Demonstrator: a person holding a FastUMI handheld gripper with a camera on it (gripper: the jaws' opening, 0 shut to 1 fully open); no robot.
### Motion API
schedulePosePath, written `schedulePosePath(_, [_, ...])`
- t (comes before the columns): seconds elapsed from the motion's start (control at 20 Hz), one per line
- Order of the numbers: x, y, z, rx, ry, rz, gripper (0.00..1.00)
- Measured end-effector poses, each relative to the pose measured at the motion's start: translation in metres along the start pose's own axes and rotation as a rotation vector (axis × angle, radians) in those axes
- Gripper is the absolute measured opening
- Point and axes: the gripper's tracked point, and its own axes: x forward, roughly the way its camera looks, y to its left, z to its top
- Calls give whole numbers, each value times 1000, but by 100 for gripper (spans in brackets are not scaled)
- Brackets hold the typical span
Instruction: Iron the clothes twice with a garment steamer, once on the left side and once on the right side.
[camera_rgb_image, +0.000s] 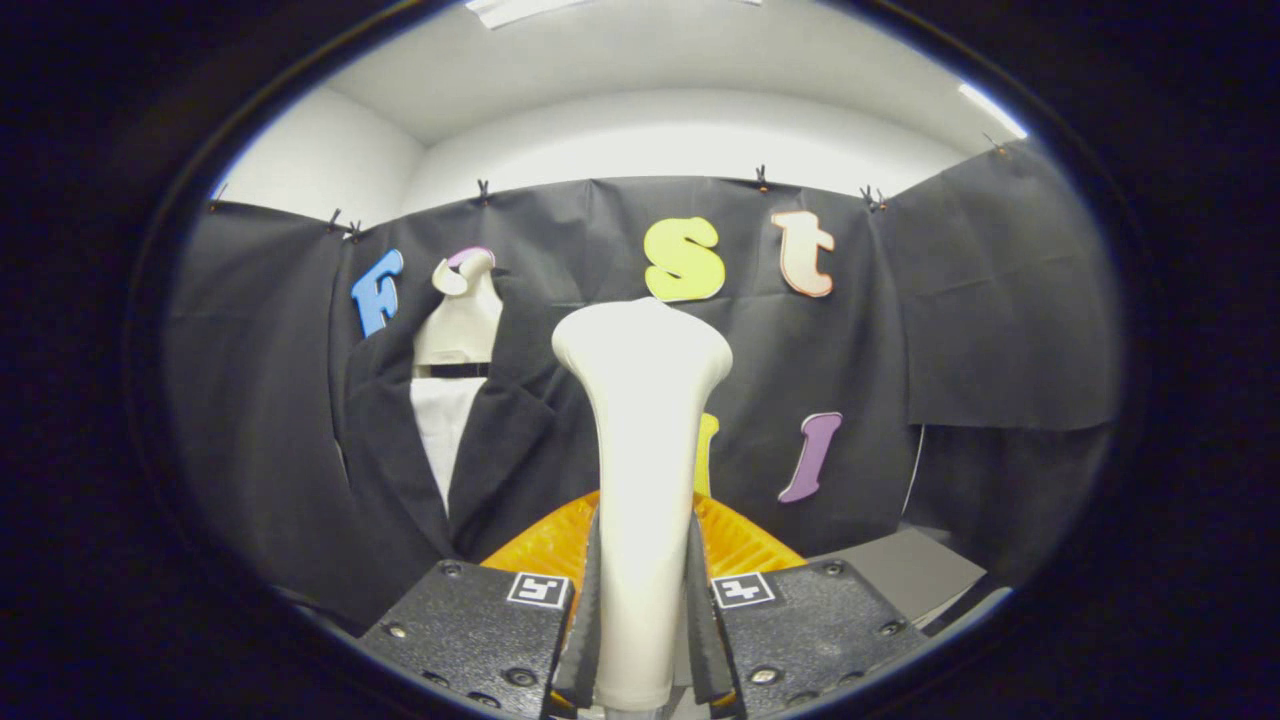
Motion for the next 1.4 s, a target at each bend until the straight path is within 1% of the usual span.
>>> schedulePosePath(0.1, [1,6,3,-3,-4,11,39])
schedulePosePath(0.35, [6,18,1,-21,8,9,39])
schedulePosePath(0.75, [4,25,-16,-60,64,33,39])
schedulePosePath(1.4, [-5,15,-46,-78,147,-2,39])
